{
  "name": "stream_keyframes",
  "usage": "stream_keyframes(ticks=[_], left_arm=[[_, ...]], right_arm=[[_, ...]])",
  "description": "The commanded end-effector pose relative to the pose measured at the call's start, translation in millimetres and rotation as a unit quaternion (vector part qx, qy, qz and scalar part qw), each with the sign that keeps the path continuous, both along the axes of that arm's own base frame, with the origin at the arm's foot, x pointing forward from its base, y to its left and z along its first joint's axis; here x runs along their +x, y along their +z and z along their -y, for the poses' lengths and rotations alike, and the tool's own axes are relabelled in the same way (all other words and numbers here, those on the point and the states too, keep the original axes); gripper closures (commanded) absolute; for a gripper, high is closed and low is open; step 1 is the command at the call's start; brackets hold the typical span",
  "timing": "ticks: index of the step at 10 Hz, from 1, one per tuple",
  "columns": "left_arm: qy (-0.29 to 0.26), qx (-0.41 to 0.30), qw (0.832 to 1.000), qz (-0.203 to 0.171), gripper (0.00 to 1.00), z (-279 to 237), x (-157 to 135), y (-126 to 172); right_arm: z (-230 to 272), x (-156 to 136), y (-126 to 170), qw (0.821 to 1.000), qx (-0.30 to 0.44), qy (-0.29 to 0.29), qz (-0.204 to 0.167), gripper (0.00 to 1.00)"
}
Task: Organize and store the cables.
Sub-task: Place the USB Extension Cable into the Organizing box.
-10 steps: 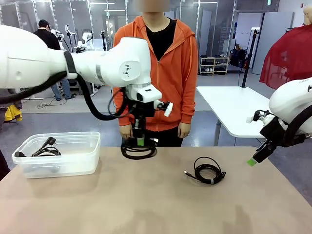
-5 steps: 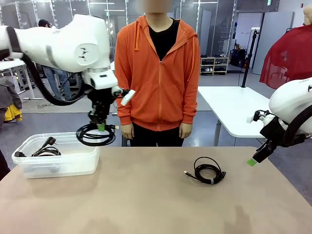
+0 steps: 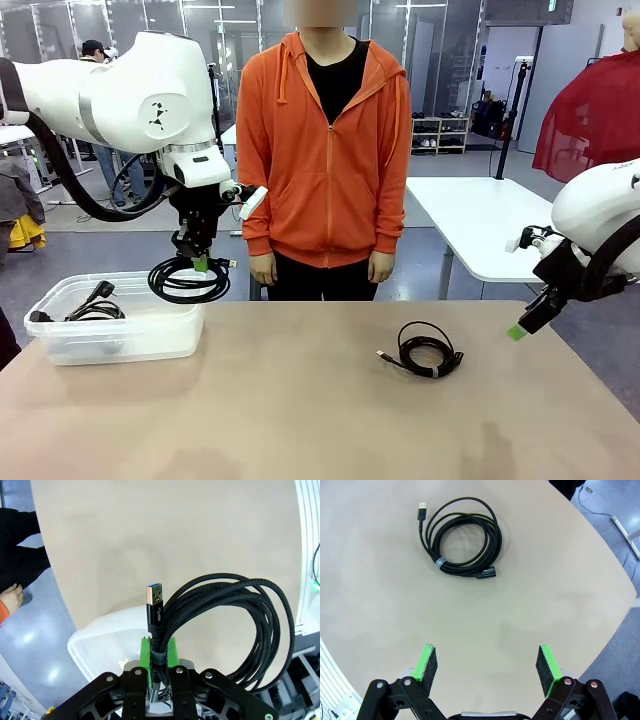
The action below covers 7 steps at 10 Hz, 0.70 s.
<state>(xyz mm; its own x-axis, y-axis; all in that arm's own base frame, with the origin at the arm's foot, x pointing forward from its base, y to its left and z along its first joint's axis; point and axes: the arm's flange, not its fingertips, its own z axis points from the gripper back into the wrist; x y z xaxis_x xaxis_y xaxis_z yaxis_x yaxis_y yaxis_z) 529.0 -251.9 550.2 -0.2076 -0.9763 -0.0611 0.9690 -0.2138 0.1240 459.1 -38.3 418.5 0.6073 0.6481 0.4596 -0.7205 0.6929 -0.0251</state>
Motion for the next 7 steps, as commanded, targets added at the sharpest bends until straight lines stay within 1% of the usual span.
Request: stream_keyframes(ticks=[1, 2, 3, 4, 5, 6, 7], left_arm=[[0.0, 0.005, 1.0, -0.001, 0.91, -0.1, 4.3, 5.2], [0.0, 0.005, 1.0, -0.001, 0.91, -0.1, 4.3, 5.2], [-0.001, 0.0, 1.0, 0.0, 0.85, 1.2, 0.1, 0.0], [0.02, 0.001, 1.0, 0.02, 0.85, -14.2, 5.4, 14.9], [0.026, 0.002, 1.0, 0.017, 0.85, -40.0, 18.8, 22.0], [0.024, -0.005, 1.0, 0.01, 0.85, -60.2, 36.3, 18.0], [0.012, -0.005, 1.0, 0.022, 0.85, -76.6, 53.7, 8.1]], right_arm=[[-1.1, 2.9, 0.9, 1.0, -0.004, -0.006, -0.006, 0.0], [-1.1, 2.9, 0.9, 1.0, -0.004, -0.006, -0.006, 0.0], [-1.1, 2.9, 0.9, 1.0, -0.004, -0.006, -0.006, 0.0], [-1.1, 2.9, 0.9, 1.0, -0.004, -0.006, -0.006, 0.0], [-1.1, 2.9, 0.9, 1.0, -0.004, -0.006, -0.006, 0.0], [-1.1, 2.9, 0.9, 1.0, -0.004, -0.006, -0.006, 0.0], [-1.1, 2.9, 0.9, 1.0, -0.004, -0.006, -0.006, 0.0]])
